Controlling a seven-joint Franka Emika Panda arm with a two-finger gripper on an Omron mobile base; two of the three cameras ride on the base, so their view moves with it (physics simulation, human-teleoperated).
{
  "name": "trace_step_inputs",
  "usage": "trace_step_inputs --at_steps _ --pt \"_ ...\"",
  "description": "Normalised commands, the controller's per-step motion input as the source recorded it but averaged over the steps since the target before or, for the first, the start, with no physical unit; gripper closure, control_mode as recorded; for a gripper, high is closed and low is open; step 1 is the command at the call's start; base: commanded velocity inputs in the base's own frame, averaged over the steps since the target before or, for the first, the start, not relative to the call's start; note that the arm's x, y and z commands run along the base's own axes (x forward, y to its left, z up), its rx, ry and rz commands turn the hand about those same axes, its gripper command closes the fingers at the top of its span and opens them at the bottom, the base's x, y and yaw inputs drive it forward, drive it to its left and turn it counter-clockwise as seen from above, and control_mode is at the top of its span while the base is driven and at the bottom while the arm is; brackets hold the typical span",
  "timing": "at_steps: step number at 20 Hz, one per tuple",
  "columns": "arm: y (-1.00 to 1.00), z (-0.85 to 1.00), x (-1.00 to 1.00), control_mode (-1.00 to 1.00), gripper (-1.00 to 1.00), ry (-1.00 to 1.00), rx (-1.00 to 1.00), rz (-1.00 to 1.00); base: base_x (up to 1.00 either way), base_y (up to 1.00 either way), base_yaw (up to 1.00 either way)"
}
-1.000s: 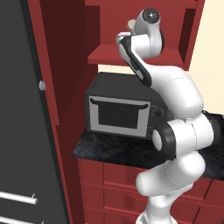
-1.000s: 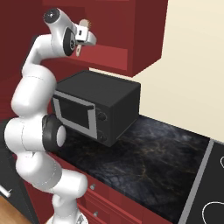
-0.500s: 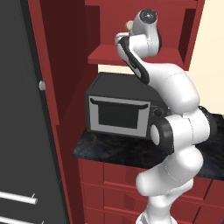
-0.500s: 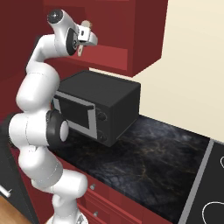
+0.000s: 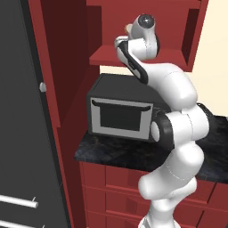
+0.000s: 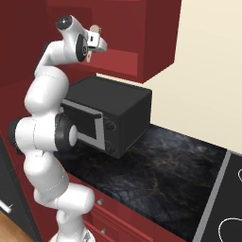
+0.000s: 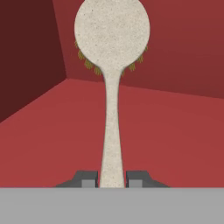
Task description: Pick up the dish brush and sponge from the sink, and place them back in the cabinet, and close the cabinet door.
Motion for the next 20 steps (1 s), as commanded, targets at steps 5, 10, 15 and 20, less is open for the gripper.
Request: trace_step_inputs --at_steps 5,10,15,20 --pt "0.0 -0.02 0.42 -1.0 1.0 0.0 0.0 0.0 0.0 0.0 0.0" --pt "0.0 0.0 0.39 -1.0 1.0 0.0 0.0 0.0 0.0 0.0 0.0" --pt "0.0 0.0 0.32 -1.0 1.0 0.0 0.0 0.0 0.0 0.0 0.0" --pt "0.0 0.0 0.25 -1.0 1.0 0.0 0.0 0.0 0.0 0.0 0.0"
